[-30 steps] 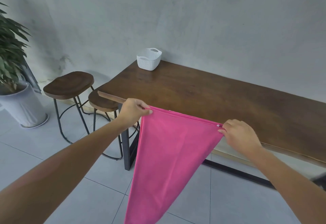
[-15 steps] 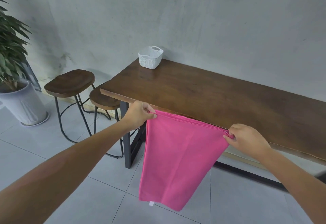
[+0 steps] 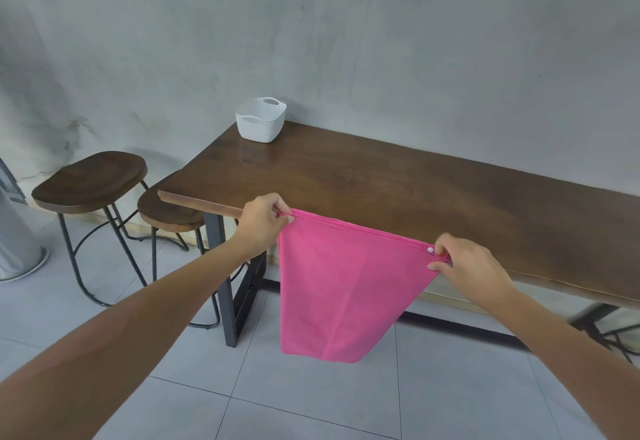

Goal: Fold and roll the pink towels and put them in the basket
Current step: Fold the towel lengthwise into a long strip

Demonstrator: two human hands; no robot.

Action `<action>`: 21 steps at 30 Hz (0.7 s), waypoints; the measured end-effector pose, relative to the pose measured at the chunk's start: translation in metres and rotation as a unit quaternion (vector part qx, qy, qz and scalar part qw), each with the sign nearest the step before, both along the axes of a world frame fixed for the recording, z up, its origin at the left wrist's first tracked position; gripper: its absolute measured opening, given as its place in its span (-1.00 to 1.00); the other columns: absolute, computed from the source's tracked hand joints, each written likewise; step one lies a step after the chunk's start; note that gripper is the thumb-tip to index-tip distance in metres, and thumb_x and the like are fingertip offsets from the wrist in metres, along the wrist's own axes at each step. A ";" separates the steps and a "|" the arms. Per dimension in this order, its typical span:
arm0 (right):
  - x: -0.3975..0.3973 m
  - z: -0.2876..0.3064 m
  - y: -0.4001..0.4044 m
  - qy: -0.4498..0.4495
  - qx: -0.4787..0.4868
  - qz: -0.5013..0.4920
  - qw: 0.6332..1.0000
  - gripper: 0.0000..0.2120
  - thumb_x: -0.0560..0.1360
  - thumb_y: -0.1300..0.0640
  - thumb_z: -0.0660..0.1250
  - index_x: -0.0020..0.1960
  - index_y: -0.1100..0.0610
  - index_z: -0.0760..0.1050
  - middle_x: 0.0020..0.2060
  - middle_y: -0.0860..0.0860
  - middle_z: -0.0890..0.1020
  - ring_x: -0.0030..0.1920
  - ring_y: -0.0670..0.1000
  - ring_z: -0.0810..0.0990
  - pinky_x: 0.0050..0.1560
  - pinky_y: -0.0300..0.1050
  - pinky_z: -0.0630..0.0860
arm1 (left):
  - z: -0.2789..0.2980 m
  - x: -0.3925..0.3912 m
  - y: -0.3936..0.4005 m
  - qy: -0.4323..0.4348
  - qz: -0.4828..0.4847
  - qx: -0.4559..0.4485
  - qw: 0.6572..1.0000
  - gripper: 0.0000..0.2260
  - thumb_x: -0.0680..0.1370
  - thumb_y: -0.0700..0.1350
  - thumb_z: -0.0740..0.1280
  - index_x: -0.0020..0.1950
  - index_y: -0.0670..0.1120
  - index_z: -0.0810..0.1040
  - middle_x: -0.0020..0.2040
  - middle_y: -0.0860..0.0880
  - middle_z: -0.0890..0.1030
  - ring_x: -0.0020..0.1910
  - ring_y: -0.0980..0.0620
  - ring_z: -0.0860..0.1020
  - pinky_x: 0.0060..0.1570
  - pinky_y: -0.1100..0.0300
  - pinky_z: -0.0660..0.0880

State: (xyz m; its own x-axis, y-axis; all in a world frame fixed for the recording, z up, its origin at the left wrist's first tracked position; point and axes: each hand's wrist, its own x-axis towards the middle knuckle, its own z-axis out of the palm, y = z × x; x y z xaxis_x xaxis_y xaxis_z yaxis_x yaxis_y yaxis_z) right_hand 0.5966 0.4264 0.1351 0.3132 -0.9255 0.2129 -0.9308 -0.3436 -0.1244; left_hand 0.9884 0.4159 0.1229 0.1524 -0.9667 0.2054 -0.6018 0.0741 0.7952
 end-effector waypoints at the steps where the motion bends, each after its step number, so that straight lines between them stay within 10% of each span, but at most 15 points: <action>1: 0.001 0.002 0.001 -0.014 0.003 -0.016 1.000 -0.73 0.50 0.07 0.48 -0.01 0.08 0.38 -0.21 -0.06 0.54 -0.17 0.06 0.53 -0.18 -0.03 0.43 | 0.000 -0.003 -0.005 0.000 0.004 -0.003 1.000 -0.87 0.51 -0.22 0.47 -0.19 -0.08 0.57 -0.19 -0.02 0.66 -0.21 0.04 0.60 -0.31 0.47 0.43; 5: -0.003 0.000 0.000 -0.030 -0.003 -0.104 0.994 -0.71 0.55 0.00 0.42 0.19 -0.03 0.40 -0.06 -0.14 0.53 -0.03 0.00 0.55 -0.06 -0.01 0.50 | 0.001 -0.017 -0.023 0.010 -0.001 -0.028 1.000 -0.85 0.51 -0.26 0.44 -0.04 -0.11 0.50 -0.19 -0.06 0.59 -0.24 0.13 0.51 -0.30 0.41 0.36; 9: -0.010 -0.008 -0.012 -0.183 -0.013 -0.158 0.970 -0.87 0.56 0.08 0.40 -0.15 0.06 0.54 -0.25 -0.05 0.55 -0.22 -0.03 0.56 -0.23 -0.14 0.41 | -0.008 -0.037 -0.043 0.032 -0.007 -0.015 0.999 -0.90 0.57 -0.27 0.36 0.04 -0.10 0.53 -0.19 0.01 0.57 -0.22 0.16 0.50 -0.28 0.43 0.35; 15: -0.006 -0.019 -0.043 -0.564 0.053 -0.241 0.788 -0.80 0.67 0.17 0.23 -0.11 0.18 0.32 -0.22 0.16 0.52 -0.41 0.11 0.69 -0.38 -0.04 0.64 | -0.020 -0.078 -0.083 0.126 0.026 0.005 0.992 -0.87 0.58 -0.28 0.28 -0.11 -0.10 0.56 -0.17 -0.11 0.61 -0.26 0.05 0.52 -0.34 0.25 0.51; 21: -0.023 -0.022 -0.100 -0.672 -0.030 -0.267 0.690 -0.90 0.68 0.23 0.20 -0.01 0.18 0.40 -0.18 0.21 0.57 -0.40 0.13 0.70 -0.41 -0.13 0.62 | -0.021 -0.134 -0.138 0.265 0.070 0.017 0.961 -0.92 0.64 -0.29 0.28 -0.01 -0.23 0.55 -0.12 -0.06 0.51 -0.22 0.02 0.55 -0.28 0.22 0.65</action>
State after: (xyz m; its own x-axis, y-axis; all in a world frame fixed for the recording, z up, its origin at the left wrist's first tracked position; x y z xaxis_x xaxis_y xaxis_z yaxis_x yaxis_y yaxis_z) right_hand 0.5731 0.3260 0.1130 -0.5874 -0.8090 0.0214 0.0162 -0.0382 -0.9991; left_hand 0.8547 0.2778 0.1020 0.3570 -0.9336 0.0316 -0.1128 -0.0095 0.9936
